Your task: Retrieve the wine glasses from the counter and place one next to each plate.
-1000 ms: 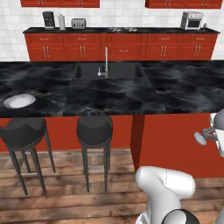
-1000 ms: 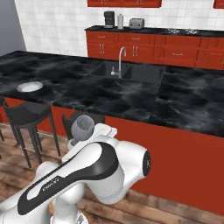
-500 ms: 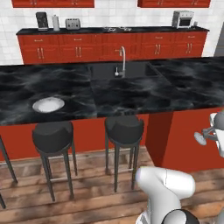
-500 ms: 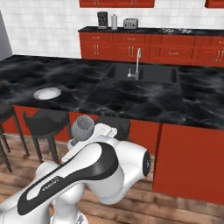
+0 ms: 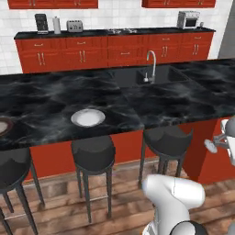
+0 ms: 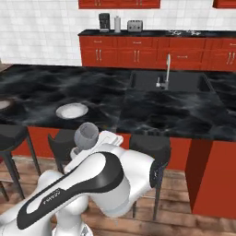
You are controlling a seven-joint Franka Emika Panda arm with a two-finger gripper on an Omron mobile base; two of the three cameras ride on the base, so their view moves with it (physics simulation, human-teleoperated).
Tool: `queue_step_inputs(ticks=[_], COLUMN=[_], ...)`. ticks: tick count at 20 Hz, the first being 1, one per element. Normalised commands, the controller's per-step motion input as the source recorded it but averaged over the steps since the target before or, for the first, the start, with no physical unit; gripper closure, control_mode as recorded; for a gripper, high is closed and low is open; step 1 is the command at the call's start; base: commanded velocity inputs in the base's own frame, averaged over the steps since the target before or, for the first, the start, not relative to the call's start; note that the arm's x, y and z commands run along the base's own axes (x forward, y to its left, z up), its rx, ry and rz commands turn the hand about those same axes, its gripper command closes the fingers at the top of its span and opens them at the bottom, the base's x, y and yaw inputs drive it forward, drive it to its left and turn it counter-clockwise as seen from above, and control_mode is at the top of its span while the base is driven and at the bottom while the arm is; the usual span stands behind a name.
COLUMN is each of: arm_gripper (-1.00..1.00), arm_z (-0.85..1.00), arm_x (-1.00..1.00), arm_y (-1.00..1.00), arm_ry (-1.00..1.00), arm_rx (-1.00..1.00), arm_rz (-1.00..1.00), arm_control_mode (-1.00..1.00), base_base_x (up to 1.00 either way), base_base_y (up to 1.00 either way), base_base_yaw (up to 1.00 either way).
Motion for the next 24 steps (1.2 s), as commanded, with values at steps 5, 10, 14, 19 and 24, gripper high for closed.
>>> queue_step_inputs(ticks=[5,10,14,19,24], arm_gripper=[1.0,1.0,1.0,1.0,1.0], arm_z=[0.0,0.0,0.0,0.0,0.0], arm_x=[0.0,0.0,0.0,0.0,0.0], arm_y=[0.0,0.0,0.0,0.0,0.0], arm_ry=[0.0,0.0,0.0,0.0,0.0], arm_rx=[0.0,0.0,0.0,0.0,0.0], arm_rz=[0.0,0.0,0.0,0.0,0.0], arm_control_mode=[1.0,1.0,1.0,1.0,1.0], base_base_x=[0.84,0.9,0.93,0.44,0.21], base_base_y=[1.0,0.64,-0.01,-0.32,-0.21], base_base_yaw=[-0.15,-0.02,0.02,0.15,0.27])
